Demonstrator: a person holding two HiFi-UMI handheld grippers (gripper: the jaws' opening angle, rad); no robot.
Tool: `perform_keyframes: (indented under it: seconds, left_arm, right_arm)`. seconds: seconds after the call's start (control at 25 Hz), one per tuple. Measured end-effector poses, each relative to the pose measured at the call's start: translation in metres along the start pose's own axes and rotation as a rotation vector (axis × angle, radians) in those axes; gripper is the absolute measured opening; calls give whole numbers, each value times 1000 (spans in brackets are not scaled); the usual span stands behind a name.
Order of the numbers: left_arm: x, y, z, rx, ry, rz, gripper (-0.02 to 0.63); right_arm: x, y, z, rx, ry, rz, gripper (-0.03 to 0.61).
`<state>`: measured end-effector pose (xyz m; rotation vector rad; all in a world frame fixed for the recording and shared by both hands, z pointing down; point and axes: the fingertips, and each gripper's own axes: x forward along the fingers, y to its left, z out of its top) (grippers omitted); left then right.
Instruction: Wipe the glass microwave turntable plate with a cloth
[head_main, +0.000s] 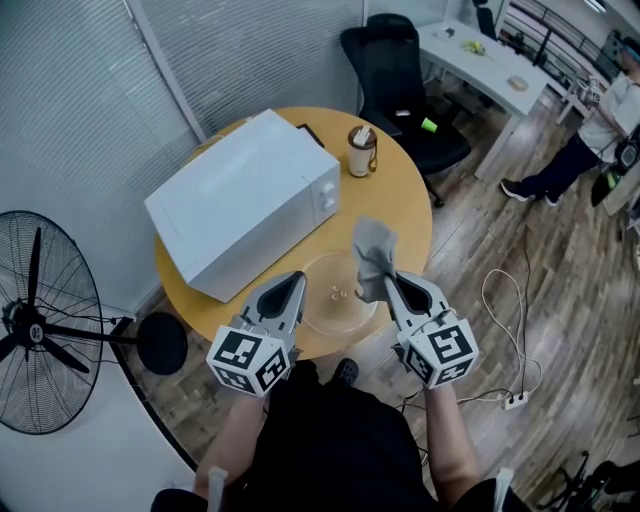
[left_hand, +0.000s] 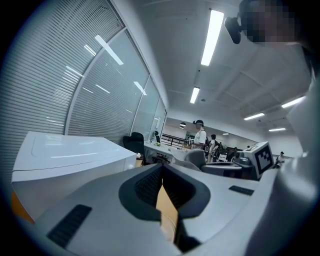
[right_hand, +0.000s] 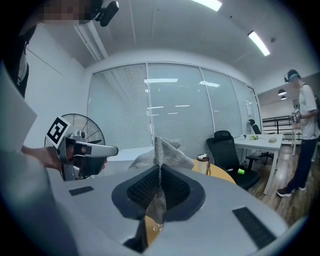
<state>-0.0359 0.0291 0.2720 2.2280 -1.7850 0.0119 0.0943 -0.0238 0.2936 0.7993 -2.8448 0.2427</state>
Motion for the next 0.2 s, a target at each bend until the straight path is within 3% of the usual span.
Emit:
perform_keyframes:
  seconds: [0.2]
  left_arm:
    - [0, 3, 2, 3, -3, -2, -2]
  right_arm:
    - [1, 0, 3, -16, 0, -2, 20]
